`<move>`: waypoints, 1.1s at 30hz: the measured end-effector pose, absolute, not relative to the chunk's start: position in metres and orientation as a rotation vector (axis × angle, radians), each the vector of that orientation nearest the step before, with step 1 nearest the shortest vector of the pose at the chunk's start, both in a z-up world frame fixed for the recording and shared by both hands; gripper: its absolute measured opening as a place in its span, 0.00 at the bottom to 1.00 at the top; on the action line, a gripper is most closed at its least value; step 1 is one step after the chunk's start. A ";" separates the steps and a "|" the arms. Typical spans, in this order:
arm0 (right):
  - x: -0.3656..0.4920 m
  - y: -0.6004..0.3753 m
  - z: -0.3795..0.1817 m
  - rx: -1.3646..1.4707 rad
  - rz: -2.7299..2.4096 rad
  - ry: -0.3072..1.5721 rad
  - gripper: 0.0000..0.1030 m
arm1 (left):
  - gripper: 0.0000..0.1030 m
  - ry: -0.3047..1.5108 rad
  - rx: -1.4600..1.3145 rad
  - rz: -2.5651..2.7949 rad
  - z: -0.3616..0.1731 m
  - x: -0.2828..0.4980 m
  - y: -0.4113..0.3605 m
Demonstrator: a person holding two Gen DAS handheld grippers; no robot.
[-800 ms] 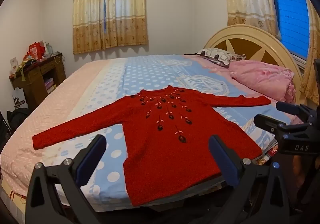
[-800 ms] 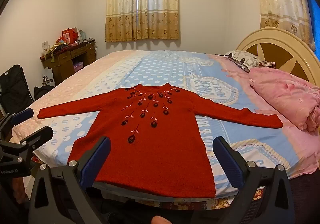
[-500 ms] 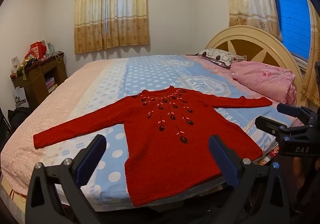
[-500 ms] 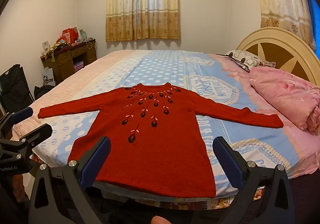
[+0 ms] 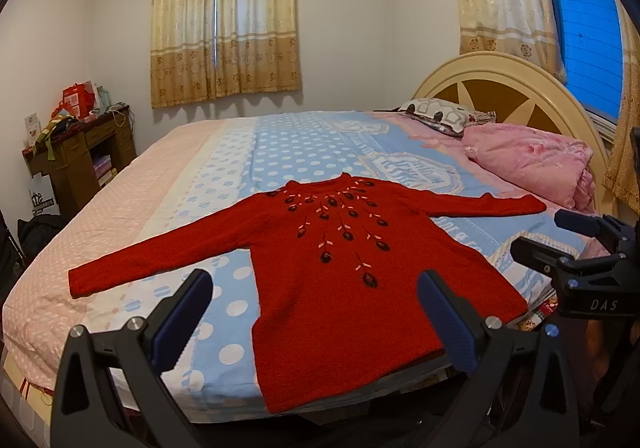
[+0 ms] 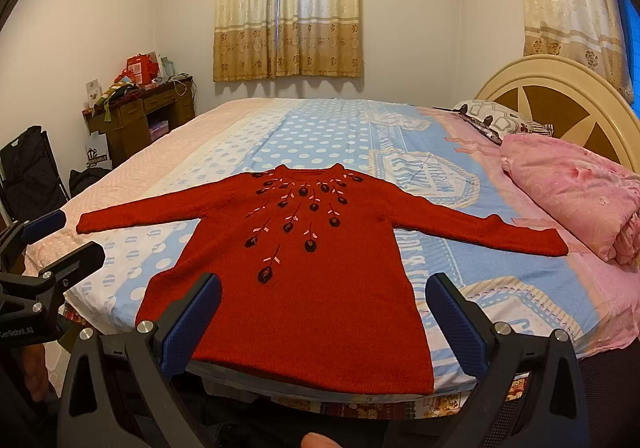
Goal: Fold small clothes
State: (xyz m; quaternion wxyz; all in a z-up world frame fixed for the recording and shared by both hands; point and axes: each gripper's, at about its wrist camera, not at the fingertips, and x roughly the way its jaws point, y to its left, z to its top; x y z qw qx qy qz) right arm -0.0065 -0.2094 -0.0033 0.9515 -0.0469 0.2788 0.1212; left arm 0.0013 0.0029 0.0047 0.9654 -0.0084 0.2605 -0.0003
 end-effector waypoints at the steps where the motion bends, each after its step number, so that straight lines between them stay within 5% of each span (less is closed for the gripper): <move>1: -0.006 -0.210 -0.004 -0.095 0.247 0.567 0.99 | 1.00 0.527 -0.018 0.000 0.005 0.002 0.003; 33: -0.009 -0.203 -0.009 -0.102 0.247 0.572 0.99 | 1.00 0.523 -0.024 0.008 0.003 0.002 0.015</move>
